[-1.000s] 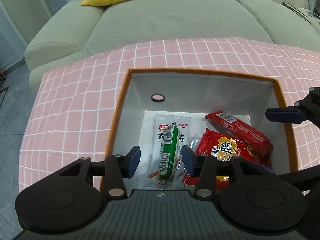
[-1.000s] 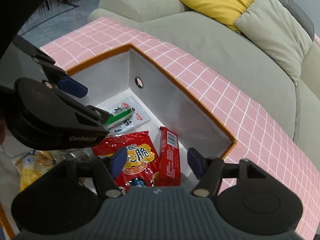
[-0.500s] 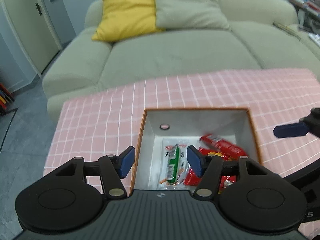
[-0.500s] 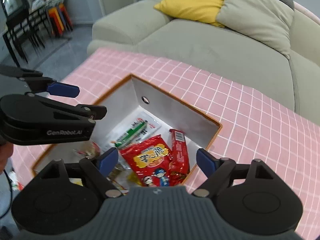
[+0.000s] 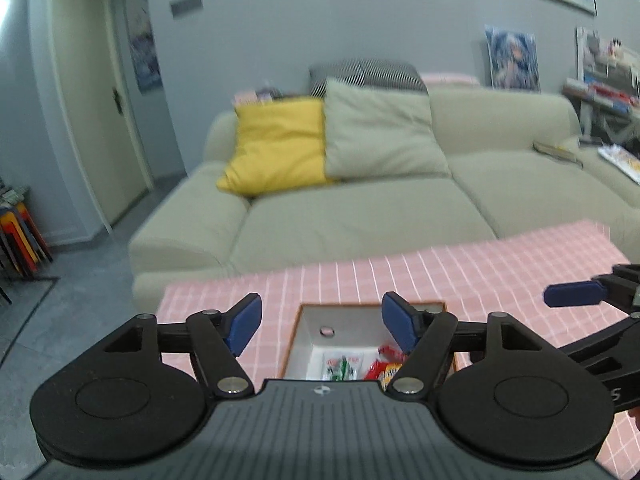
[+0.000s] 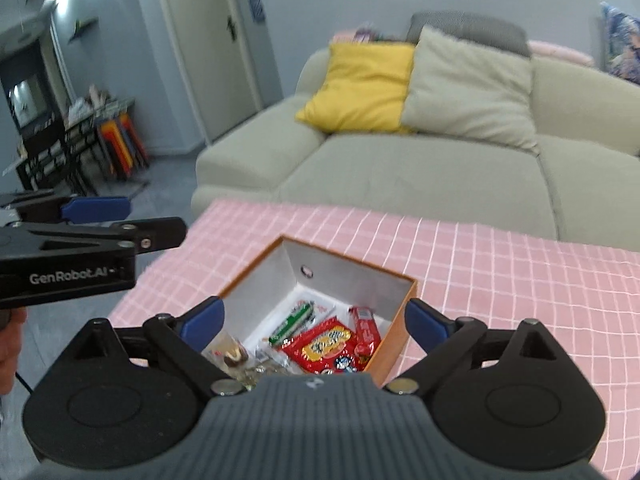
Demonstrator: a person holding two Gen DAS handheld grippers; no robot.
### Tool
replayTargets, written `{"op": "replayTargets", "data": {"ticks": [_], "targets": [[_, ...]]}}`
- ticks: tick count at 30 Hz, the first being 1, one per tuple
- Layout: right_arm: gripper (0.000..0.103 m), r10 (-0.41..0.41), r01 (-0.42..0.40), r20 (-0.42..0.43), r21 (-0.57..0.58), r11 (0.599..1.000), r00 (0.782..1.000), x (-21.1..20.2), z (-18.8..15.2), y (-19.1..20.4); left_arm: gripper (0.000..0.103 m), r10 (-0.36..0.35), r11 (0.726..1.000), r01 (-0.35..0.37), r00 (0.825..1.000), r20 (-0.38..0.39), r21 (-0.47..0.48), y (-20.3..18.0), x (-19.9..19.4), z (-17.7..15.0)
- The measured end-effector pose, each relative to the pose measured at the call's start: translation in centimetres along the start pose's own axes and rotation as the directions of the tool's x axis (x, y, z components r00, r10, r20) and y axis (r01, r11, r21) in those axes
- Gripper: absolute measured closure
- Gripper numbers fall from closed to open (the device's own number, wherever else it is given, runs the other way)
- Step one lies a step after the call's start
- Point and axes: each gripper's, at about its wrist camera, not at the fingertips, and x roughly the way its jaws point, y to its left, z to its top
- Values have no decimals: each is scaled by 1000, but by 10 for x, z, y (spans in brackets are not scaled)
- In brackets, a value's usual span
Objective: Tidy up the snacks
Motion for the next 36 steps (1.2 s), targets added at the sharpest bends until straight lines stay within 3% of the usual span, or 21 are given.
{"op": "replayTargets", "data": {"ticks": [8, 12, 16, 26, 36], "targets": [[6, -41, 42, 132, -3, 999, 990, -58, -23, 11, 18, 51, 999, -49, 993, 110, -20, -9, -46, -19], [4, -50, 48, 162, 18, 999, 985, -75, -38, 15, 18, 96, 995, -95, 990, 108, -11, -12, -59, -33], [4, -76, 75, 163, 13, 997, 984, -84, -56, 21, 18, 101, 993, -95, 991, 93, -64, -10, -67, -48], [4, -118, 120, 85, -10, 993, 989, -80, -100, 27, 18, 30, 992, -31, 999, -14, -125, -18, -58, -81], [4, -158, 158, -2, -27, 987, 987, -54, -117, 25, 18, 3, 988, -25, 990, -141, -155, -19, -36, -105]]}}
